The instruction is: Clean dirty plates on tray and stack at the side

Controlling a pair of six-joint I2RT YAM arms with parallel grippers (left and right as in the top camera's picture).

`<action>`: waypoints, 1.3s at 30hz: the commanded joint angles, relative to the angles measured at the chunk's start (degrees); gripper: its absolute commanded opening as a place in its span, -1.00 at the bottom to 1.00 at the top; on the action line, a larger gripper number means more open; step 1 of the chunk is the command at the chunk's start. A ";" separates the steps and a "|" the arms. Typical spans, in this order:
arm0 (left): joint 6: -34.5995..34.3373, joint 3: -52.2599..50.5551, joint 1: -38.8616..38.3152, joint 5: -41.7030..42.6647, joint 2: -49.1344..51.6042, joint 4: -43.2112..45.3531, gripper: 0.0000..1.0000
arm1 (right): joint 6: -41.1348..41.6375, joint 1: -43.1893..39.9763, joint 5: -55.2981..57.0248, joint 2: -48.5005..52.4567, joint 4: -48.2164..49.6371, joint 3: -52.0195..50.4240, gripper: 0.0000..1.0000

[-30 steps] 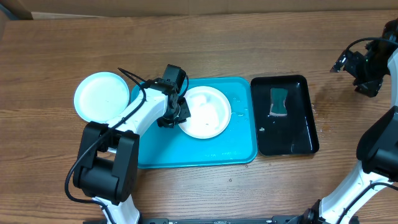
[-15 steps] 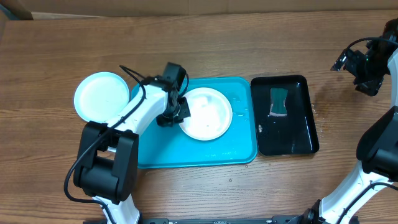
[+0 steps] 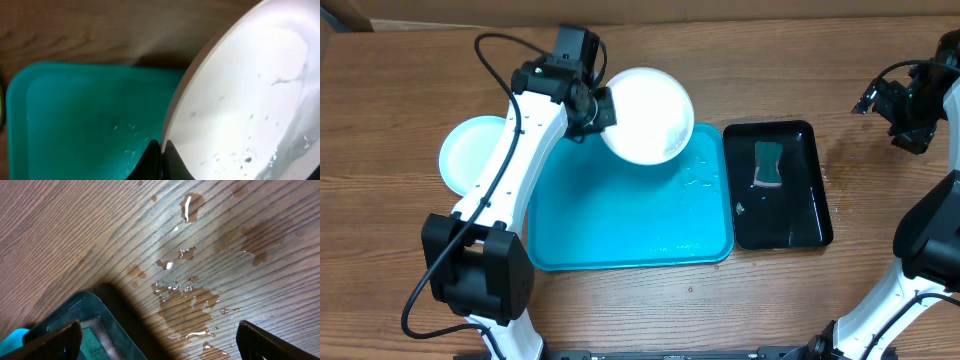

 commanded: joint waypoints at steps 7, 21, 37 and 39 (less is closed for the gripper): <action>1.18 1.68 -10.67 -8.00 -0.24 6.88 -0.92 | 0.04 0.22 -0.46 -0.57 0.17 0.07 1.00; 3.78 1.68 -28.61 -30.38 -0.24 14.32 -0.92 | 0.04 0.22 -0.46 -0.57 0.17 0.07 1.00; 38.16 1.68 -51.69 -73.18 -0.24 36.15 -0.92 | 0.04 0.22 -0.46 -0.57 0.17 0.07 1.00; 43.43 1.68 -53.20 -75.43 -0.24 39.95 -0.92 | 0.04 0.22 -0.46 -0.57 0.17 0.07 1.00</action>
